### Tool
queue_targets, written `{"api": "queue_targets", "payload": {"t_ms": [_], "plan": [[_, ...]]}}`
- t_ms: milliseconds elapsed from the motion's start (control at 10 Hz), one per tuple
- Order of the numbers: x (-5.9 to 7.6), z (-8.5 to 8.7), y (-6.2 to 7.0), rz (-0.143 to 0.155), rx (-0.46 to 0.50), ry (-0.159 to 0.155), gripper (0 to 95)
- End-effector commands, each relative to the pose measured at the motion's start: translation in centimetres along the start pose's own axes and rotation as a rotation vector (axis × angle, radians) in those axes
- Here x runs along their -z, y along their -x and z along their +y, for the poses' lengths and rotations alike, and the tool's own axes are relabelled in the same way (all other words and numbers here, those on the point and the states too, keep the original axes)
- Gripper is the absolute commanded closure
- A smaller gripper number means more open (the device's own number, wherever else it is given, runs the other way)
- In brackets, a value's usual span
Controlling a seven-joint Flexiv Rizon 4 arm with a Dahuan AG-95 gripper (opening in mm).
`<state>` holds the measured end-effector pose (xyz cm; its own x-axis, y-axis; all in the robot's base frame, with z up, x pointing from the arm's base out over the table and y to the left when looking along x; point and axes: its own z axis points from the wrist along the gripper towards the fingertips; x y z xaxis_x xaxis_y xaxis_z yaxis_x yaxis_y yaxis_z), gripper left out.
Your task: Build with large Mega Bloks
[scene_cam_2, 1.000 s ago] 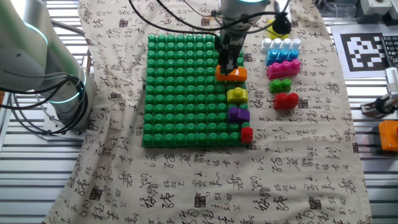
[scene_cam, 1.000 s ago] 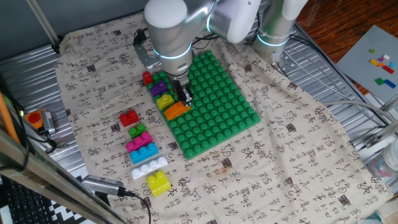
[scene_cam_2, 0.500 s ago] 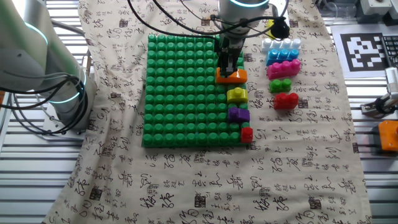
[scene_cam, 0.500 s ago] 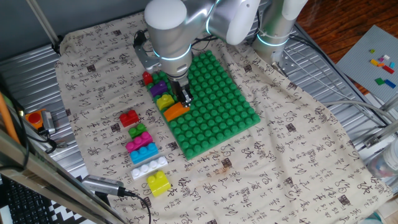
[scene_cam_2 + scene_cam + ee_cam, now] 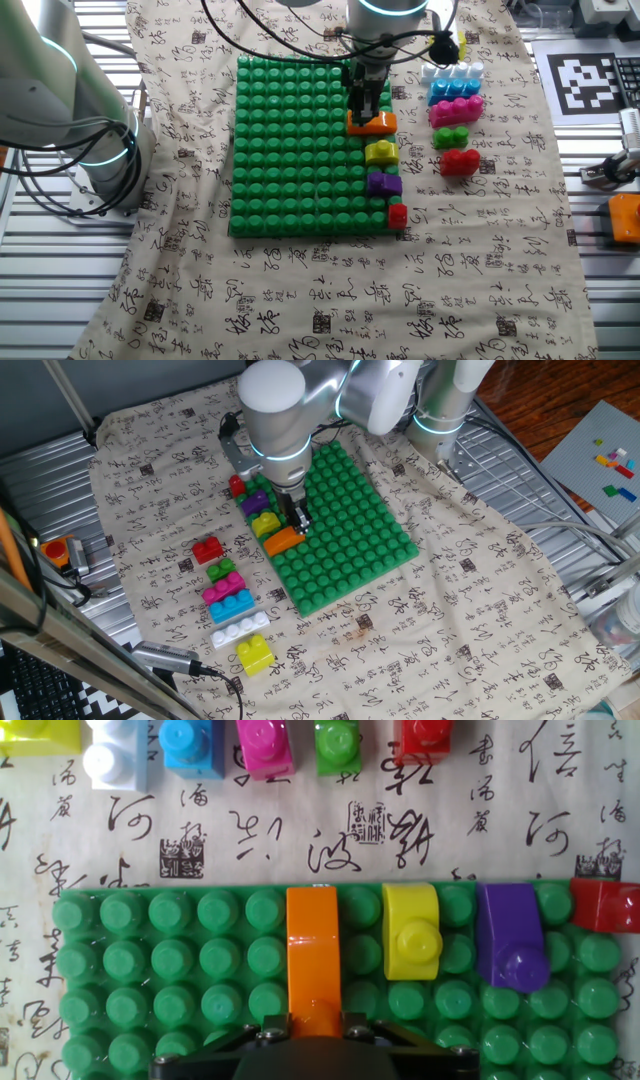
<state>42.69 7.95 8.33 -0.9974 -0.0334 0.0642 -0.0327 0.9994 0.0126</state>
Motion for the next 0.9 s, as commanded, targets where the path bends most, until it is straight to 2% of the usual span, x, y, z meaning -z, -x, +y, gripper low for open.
{"api": "queue_targets", "payload": {"t_ms": [100, 900], "plan": [[-0.17, -0.01, 0.03, 0.001, 0.003, 0.0, 95.0], [-0.98, 0.22, 0.3, 0.002, -0.004, -0.007, 95.0]]}}
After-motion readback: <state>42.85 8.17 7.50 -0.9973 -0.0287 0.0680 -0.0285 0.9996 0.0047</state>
